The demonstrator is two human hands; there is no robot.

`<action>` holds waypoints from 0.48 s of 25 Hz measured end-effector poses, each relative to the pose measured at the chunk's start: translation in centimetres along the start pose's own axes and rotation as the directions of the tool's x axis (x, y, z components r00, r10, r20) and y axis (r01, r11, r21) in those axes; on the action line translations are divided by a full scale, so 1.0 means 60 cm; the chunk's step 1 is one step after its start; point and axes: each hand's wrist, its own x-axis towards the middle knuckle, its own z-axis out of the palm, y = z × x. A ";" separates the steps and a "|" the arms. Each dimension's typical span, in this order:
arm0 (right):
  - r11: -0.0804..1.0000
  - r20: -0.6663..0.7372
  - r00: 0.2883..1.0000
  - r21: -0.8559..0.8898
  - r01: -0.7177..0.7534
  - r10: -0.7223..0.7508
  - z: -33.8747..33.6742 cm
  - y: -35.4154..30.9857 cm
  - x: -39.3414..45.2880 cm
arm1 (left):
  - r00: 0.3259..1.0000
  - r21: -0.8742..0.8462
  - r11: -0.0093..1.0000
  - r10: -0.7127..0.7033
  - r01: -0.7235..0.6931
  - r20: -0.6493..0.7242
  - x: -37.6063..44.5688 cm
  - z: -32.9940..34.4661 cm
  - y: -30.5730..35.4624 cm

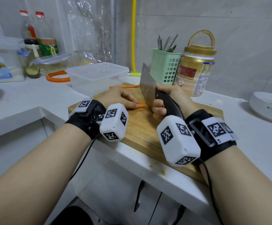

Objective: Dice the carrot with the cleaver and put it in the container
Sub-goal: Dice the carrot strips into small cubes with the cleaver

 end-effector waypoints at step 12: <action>0.999 0.062 0.998 0.044 -0.011 0.008 0.004 -0.004 -0.015 | 0.998 -0.011 0.999 0.054 -0.053 0.041 -0.003 -0.003 -0.002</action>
